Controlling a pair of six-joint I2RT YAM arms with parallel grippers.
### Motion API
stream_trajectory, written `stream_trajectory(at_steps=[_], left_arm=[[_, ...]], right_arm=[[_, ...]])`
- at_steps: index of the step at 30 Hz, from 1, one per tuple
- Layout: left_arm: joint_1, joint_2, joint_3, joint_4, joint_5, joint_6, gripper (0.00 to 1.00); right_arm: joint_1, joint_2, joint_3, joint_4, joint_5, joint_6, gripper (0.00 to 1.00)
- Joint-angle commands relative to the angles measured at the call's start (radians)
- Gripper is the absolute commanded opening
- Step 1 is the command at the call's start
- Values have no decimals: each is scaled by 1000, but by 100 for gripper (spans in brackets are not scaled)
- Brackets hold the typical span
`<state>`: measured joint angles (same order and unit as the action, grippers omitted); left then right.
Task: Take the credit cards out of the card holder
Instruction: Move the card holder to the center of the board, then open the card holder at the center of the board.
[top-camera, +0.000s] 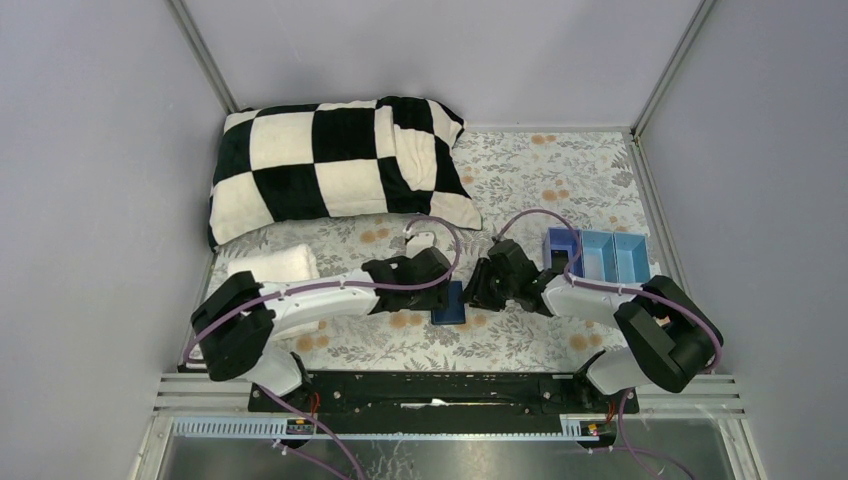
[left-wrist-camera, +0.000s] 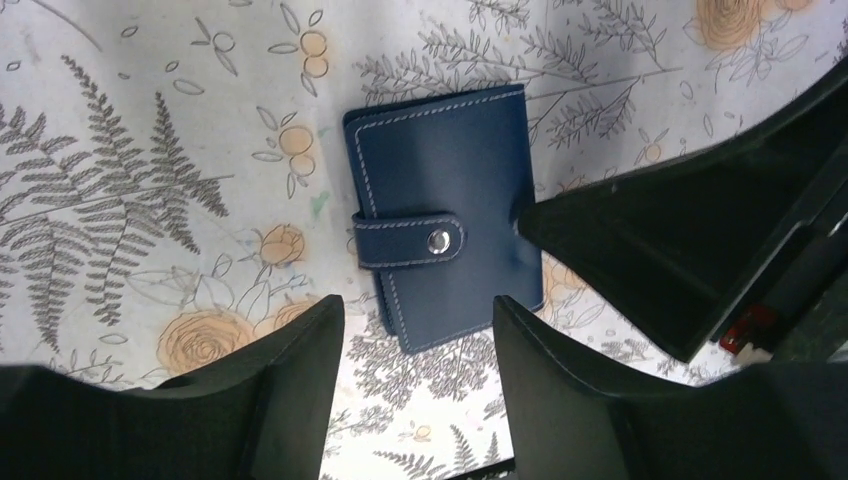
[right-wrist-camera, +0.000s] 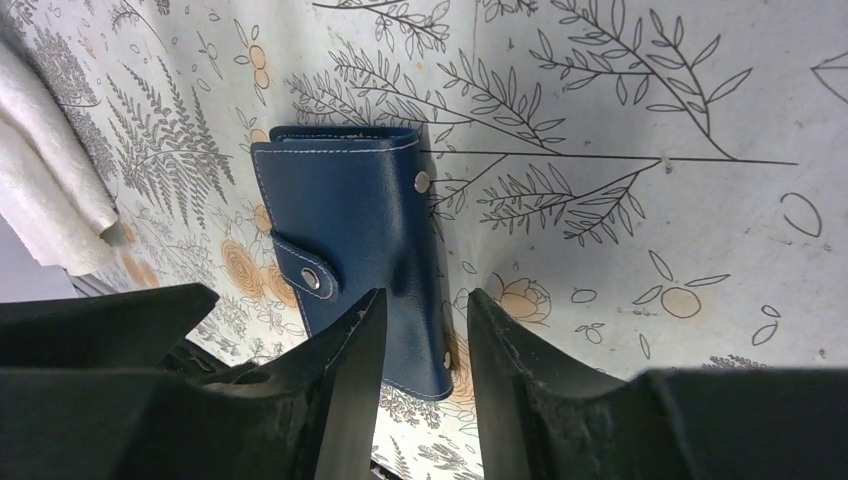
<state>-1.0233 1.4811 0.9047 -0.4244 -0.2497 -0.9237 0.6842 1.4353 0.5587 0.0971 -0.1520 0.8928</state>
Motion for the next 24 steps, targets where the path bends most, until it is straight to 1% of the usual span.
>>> stream_trajectory(at_steps=[1,5,8,15,19,24], left_arm=[[-9,61,76,12,-68,-3,59],[-9,114,109,18,-76,15,55],[-11,142,114,38,-93,23,50],[-11,185,143,56,-102,51,45],[-11,232,168,63,-76,82,45],[-11,287,188,50,-78,78,45]], right_arm=[[-15,3,-31,51,-39,7,42],[-20,21,-59,94,-74,36,42],[-19,50,-77,123,-99,54,42],[-20,104,-124,204,-124,100,40],[-20,134,-124,216,-129,98,39],[-20,154,-115,219,-135,94,38]])
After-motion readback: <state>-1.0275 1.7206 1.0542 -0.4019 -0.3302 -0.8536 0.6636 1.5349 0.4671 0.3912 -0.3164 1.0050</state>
